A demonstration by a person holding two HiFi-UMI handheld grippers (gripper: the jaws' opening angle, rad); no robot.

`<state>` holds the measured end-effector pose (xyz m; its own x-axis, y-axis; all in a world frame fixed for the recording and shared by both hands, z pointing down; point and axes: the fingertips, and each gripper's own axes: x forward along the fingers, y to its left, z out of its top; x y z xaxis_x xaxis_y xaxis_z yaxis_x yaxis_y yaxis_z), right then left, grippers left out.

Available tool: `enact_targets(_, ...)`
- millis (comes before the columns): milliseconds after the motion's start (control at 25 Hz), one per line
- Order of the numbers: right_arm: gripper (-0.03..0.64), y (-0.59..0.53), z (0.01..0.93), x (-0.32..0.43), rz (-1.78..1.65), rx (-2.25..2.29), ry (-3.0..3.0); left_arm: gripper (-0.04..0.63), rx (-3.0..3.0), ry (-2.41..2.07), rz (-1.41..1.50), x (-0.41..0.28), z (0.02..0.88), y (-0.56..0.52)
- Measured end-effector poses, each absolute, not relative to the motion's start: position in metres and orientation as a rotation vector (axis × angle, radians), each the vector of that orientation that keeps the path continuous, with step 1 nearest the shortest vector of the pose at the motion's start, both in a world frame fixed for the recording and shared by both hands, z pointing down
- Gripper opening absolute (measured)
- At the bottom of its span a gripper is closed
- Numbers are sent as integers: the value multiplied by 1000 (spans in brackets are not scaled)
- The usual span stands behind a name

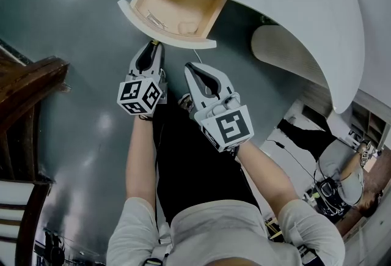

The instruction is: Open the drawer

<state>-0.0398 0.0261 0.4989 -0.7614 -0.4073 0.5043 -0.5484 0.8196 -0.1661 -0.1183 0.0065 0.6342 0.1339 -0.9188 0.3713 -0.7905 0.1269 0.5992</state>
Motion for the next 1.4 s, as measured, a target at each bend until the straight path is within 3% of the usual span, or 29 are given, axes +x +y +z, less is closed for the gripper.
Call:
enact_targets(920,14,12,493,-30,443,708,-2556,102,1635,-1697,-221,-118,633,8)
enact_targets(1400,14,14,482,-21,434,749,-2552,86,1544,-1752,-79,-119,626,21)
